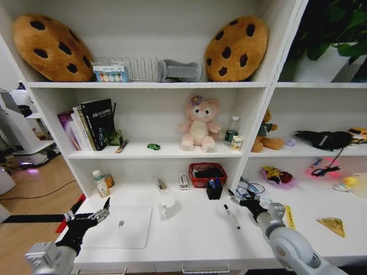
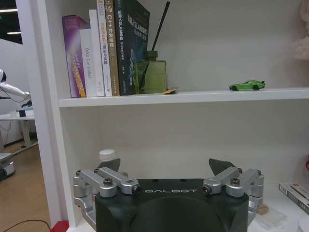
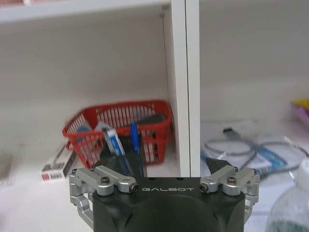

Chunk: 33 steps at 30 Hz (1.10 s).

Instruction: Organize the objects on the table.

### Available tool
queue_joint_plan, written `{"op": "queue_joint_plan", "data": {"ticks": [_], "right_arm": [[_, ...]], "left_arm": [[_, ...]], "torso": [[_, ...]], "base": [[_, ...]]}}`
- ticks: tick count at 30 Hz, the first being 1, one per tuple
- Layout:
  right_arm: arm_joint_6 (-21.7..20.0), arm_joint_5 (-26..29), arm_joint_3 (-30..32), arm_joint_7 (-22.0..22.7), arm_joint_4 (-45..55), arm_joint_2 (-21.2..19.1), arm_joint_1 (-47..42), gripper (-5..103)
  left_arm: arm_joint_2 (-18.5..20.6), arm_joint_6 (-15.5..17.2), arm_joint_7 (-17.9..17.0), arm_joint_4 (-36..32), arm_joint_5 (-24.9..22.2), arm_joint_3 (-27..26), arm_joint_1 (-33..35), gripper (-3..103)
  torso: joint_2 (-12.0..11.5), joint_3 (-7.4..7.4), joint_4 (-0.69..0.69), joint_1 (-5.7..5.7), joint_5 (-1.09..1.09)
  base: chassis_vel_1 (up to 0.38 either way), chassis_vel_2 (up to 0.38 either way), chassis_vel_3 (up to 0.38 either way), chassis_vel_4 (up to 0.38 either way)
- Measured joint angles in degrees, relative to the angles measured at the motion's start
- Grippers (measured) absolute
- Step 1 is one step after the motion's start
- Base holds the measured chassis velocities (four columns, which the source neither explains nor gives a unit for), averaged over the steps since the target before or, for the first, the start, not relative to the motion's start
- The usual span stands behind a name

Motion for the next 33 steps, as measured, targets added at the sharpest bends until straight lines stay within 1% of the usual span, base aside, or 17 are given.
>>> {"op": "queue_joint_plan", "data": {"ticks": [1, 2, 4, 5, 6, 8, 9, 11, 12, 14, 15, 16, 26, 29, 30, 32, 33], "right_arm": [[-1.45, 1.02, -0.46, 0.55, -0.33, -0.02, 0.07, 100], [-1.45, 1.02, -0.46, 0.55, -0.33, -0.02, 0.07, 100], [-5.06, 4.02, -1.95, 0.74, -3.29, -0.7, 1.53, 100], [-5.06, 4.02, -1.95, 0.74, -3.29, -0.7, 1.53, 100], [-6.01, 4.52, -2.75, -0.17, -5.43, -1.37, 2.54, 100], [-6.84, 4.58, -3.81, -3.9, -8.63, -3.14, 4.23, 100], [-6.84, 4.58, -3.81, -3.9, -8.63, -3.14, 4.23, 100], [-7.49, 4.53, -5.47, -6.37, -10.31, -4.62, 6.28, 100], [-7.49, 4.53, -5.47, -6.37, -10.31, -4.62, 6.28, 100], [-7.78, 4.4, -7.39, -6.7, -11.47, -4.93, 8.33, 90], [-7.82, 4.38, -7.83, -6.69, -11.77, -4.89, 8.78, 90], [-8.02, 4.42, -8.51, -6.68, -12.29, -4.86, 9.42, 86], [-8.0, 4.95, -10.95, -6.62, -14.55, -4.53, 10.9, 83], [-7.72, 5.21, -11.61, -6.91, -15.58, -4.6, 11.49, 73], [-7.72, 5.21, -11.61, -6.91, -15.58, -4.6, 11.49, 73], [-7.56, 5.23, -12.28, -7.11, -16.13, -4.49, 12.12, 61], [-7.56, 5.23, -12.28, -7.11, -16.13, -4.49, 12.12, 61]], "left_arm": [[0.0, 0.0, 0.0, 0.0, 0.0, 0.0, 0.0, 100], [0.0, 0.0, 0.0, 0.0, 0.0, 0.0, 0.0, 100], [0.0, 0.0, -0.01, 0.0, 0.0, 0.0, 0.0, 100], [0.0, 0.0, -0.01, 0.0, 0.0, 0.0, 0.0, 100], [0.0, 0.0, -0.02, 0.0, 0.0, 0.0, 0.0, 100], [0.0, 0.0, -0.03, 0.0, 0.0, 0.0, 0.0, 100], [0.0, 0.0, -0.03, 0.0, 0.0, 0.0, 0.0, 100], [0.0, 0.0, -0.03, 0.0, 0.0, 0.0, 0.0, 100], [0.0, 0.0, -0.03, 0.0, 0.0, 0.0, 0.0, 100], [0.0, 0.0, -0.02, 0.0, 0.0, 0.0, 0.0, 100], [0.0, 0.0, -0.02, 0.0, 0.0, 0.0, 0.0, 100], [0.0, 0.0, -0.03, 0.0, 0.0, 0.0, 0.0, 100], [0.0, 0.0, -0.03, 0.0, 0.0, 0.0, 0.0, 100], [0.0, 0.0, -0.03, 0.0, 0.0, 0.0, 0.0, 100], [0.0, 0.0, -0.03, 0.0, 0.0, 0.0, 0.0, 100], [0.0, 0.0, -0.03, 0.0, 0.0, 0.0, 0.0, 100], [0.0, 0.0, -0.03, 0.0, 0.0, 0.0, 0.0, 100]], "torso": [[0.0, 0.0, 0.0, 0.0, -0.01], [0.0, 0.0, 0.0, 0.0, -0.01], [0.0, 0.0, 0.0, 0.0, -0.01], [0.0, 0.0, 0.0, 0.0, -0.01], [0.0, 0.0, 0.0, 0.0, 0.0], [0.0, 0.0, 0.0, 0.0, 0.0], [0.0, 0.0, 0.0, 0.0, 0.0], [0.0, 0.0, 0.0, 0.0, -0.02], [0.0, 0.0, 0.0, 0.0, -0.02], [0.0, 0.0, 0.01, 0.0, -0.01], [0.0, 0.0, 0.01, 0.0, -0.01], [0.0, 0.0, 0.01, 0.0, -0.01], [0.0, 0.0, 0.0, 0.0, 0.0], [0.0, 0.0, 0.0, 0.0, -0.01], [0.0, 0.0, 0.0, 0.0, -0.01], [0.0, 0.0, 0.0, 0.0, -0.01], [0.0, 0.0, 0.0, 0.0, -0.01]], "base": [[0.0, 0.0, 0.0, 0.0], [0.0, 0.0, 0.0, 0.0], [0.0, 0.0, 0.0, 0.0], [0.0, 0.0, 0.0, 0.0], [0.0, 0.0, 0.0, 0.0], [0.0, 0.0, 0.0, 0.0], [0.0, 0.0, 0.0, 0.0], [0.0, 0.0, 0.0, 0.0], [0.0, 0.0, 0.0, 0.0], [0.0, 0.0, 0.0, 0.0], [0.0, 0.0, 0.0, 0.0], [0.0, 0.0, 0.0, 0.0], [0.0, 0.0, 0.0, 0.0], [0.0, 0.0, 0.0, 0.0], [0.0, 0.0, 0.0, 0.0], [0.0, 0.0, 0.0, 0.0], [0.0, 0.0, 0.0, 0.0]]}}
